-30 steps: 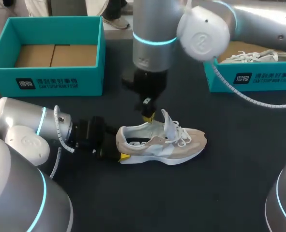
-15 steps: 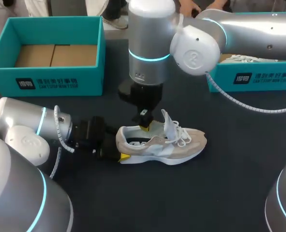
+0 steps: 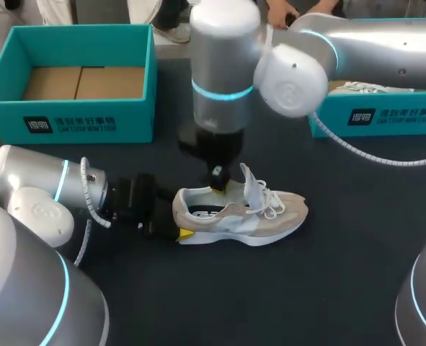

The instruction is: Take the shoe out of the shoebox, open the shoe tongue, remove and reinsert the insole, then place the shoe into the shoebox

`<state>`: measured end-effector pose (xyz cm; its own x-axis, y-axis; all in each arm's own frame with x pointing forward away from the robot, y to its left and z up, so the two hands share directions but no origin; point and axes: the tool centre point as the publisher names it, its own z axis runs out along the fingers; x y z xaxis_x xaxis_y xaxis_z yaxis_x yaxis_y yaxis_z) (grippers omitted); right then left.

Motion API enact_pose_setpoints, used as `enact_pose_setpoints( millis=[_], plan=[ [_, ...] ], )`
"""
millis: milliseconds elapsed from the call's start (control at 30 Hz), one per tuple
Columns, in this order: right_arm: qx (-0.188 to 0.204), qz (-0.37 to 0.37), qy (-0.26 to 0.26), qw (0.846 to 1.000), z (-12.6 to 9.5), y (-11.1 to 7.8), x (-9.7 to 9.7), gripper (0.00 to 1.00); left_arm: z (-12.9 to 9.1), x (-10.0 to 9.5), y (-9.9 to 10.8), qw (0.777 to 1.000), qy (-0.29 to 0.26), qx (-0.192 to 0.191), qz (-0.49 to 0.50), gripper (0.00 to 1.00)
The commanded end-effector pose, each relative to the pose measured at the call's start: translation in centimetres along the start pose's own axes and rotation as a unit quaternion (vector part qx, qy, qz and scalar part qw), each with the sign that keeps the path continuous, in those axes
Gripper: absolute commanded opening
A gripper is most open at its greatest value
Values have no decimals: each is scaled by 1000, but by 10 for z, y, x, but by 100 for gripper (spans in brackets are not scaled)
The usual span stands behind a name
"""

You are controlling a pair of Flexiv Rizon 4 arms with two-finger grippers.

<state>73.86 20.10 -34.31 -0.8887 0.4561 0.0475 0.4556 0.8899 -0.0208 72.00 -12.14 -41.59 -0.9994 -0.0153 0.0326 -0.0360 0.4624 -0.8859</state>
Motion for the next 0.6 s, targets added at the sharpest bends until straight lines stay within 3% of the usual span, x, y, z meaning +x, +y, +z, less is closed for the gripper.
enact_pose_setpoints(
  millis=[33, 233, 600],
  plan=[
    [18, -34, -37, 999, 12, -7, 11, 0, 2, 1, 2, 1000, -1, 0, 0, 0],
    [7, -40, -22, 999, 25, -9, 7, 0, 2, 1, 2, 1000, -1, 0, 0, 0],
    [3, -94, -22, 995, 38, 6, -6, 0, 2, 1, 2, 1000, -1, 0, 0, 0]
  ],
)
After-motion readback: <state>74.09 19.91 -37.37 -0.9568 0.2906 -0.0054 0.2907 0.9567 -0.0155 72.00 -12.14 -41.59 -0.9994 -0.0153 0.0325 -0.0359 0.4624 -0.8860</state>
